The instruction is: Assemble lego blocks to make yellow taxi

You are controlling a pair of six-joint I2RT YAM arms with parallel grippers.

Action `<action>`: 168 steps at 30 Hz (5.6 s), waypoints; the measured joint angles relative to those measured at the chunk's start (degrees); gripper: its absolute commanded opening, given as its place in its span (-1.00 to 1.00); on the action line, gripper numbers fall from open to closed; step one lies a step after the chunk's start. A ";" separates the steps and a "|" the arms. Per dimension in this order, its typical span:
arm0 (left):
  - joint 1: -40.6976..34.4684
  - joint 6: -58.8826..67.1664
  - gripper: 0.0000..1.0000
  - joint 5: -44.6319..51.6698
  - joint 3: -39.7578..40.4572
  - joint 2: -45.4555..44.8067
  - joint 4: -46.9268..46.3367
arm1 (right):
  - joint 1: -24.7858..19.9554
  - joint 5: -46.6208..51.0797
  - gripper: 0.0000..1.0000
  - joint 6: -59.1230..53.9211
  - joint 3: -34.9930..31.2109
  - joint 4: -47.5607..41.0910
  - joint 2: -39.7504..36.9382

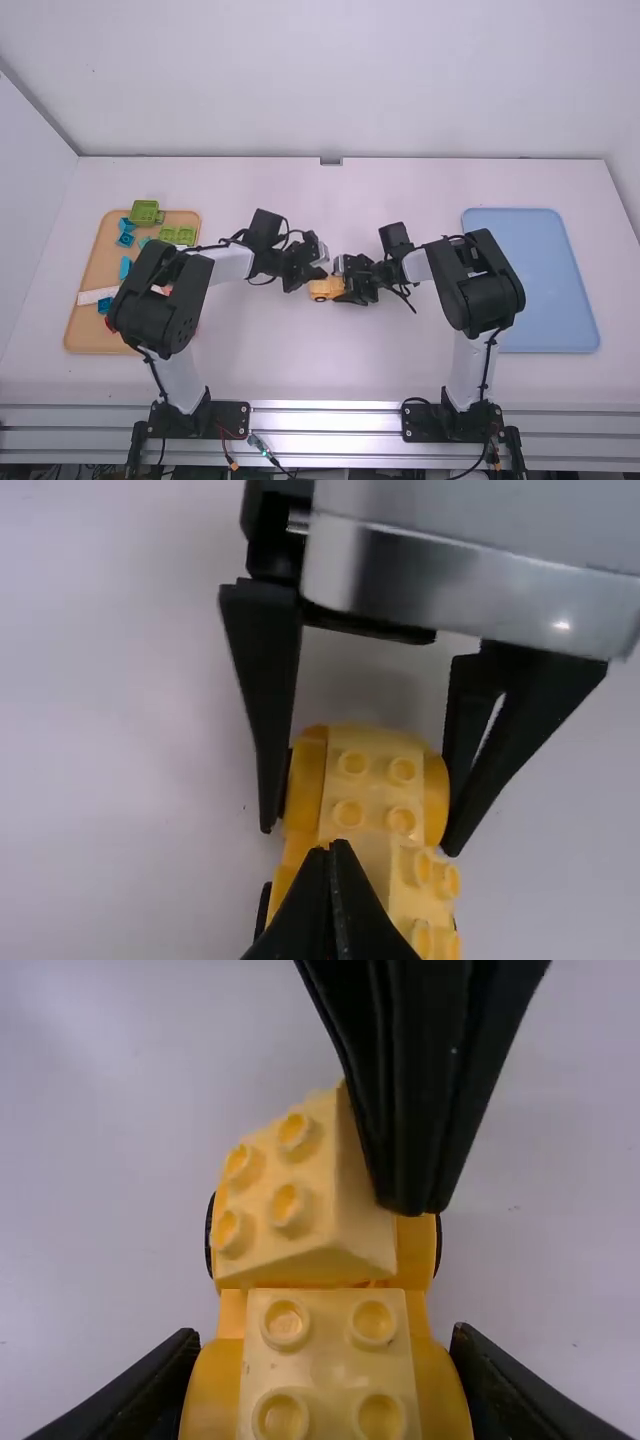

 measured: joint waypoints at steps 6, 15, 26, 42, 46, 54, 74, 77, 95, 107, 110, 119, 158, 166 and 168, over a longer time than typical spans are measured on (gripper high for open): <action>0.00 1.11 -0.96 -0.15 -0.02 0.00 1.29 | 0.00 0.09 0.25 0.20 0.02 0.28 0.00; 0.00 -2.05 -0.96 -5.75 0.00 0.00 5.46 | 0.00 0.11 0.25 0.42 0.02 0.26 0.02; 0.00 -3.82 -0.70 -7.48 -0.02 -2.05 3.02 | 0.00 0.13 0.25 0.26 0.02 0.31 0.02; 0.00 3.80 0.54 -4.83 -0.02 -5.44 -7.87 | 0.00 0.09 0.25 0.26 0.02 0.28 0.02; 0.00 6.78 0.44 -4.83 -0.02 -5.42 -6.62 | 0.00 0.13 0.25 0.44 0.02 0.26 0.02; 0.00 8.48 0.22 -3.32 -0.02 -0.61 -3.58 | 0.00 0.11 0.25 0.42 0.02 0.28 0.00; 0.00 10.19 -0.29 -1.64 -0.02 1.18 -3.17 | 0.00 0.17 0.25 0.42 0.02 0.31 0.02; -0.02 9.40 -0.26 -1.68 -0.02 1.18 -2.40 | 0.00 0.20 0.25 0.22 0.02 0.35 0.02; -0.04 5.40 -0.24 -0.09 -0.02 1.18 -2.60 | 0.00 0.20 0.25 0.37 0.02 0.33 0.02; -0.07 5.40 -0.23 0.33 -0.02 1.18 -3.48 | 0.00 0.07 0.25 0.22 0.02 0.26 0.02; -0.07 5.62 -0.16 1.22 -0.02 1.18 -3.50 | 0.00 0.04 0.25 0.22 0.02 0.22 0.02; -0.04 6.32 0.18 2.25 -0.02 1.18 -3.39 | 0.00 0.13 0.25 0.42 0.02 0.33 0.02; -0.22 7.54 0.43 -0.13 0.07 1.18 -3.72 | 0.00 0.15 0.26 0.26 0.02 0.31 0.02; 0.07 7.52 0.20 1.92 4.11 0.26 -11.23 | 0.00 0.11 0.26 0.31 0.02 0.31 0.02; 0.07 7.87 -0.58 2.43 4.96 -0.24 -11.23 | 0.00 0.11 0.26 0.31 0.02 0.33 0.00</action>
